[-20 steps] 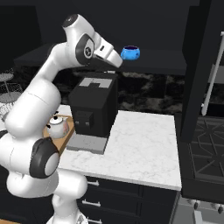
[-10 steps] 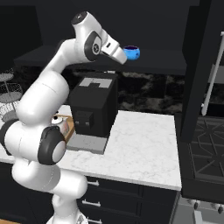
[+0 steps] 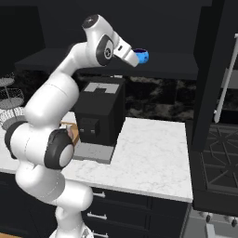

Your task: Pick the kettle from the counter and place it on the tray. Then pick the mug from the cabinet and place it on the tray. Then close the cabinet doors.

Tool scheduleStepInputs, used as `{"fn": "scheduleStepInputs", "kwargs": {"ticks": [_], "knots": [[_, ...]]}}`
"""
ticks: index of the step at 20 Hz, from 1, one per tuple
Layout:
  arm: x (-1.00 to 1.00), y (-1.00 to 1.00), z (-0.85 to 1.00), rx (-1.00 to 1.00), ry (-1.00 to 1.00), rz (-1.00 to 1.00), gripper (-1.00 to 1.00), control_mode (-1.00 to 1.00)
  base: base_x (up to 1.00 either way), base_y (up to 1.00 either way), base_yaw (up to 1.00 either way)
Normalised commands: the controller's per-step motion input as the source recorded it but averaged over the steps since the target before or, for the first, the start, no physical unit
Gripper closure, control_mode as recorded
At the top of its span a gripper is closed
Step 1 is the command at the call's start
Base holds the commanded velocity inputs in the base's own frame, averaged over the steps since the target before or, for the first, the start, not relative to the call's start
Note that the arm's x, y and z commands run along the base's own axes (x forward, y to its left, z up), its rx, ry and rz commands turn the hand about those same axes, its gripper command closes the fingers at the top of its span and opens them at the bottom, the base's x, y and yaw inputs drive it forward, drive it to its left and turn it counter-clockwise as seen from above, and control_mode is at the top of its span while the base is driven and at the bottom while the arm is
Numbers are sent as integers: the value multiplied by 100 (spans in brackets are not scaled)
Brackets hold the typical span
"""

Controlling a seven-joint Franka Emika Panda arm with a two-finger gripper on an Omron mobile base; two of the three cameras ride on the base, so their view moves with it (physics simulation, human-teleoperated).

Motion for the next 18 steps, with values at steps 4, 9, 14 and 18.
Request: {"fn": "scheduleStepInputs", "kwargs": {"ticks": [4,9,14,18], "knots": [[15,0,0,0,0,0,-100,-100,0,0,0],[23,0,0,0,0,0,-100,-100,0,0,0],[26,0,0,0,0,0,-100,-100,0,0,0],[25,0,0,0,0,0,-100,-100,0,0,0]]}}
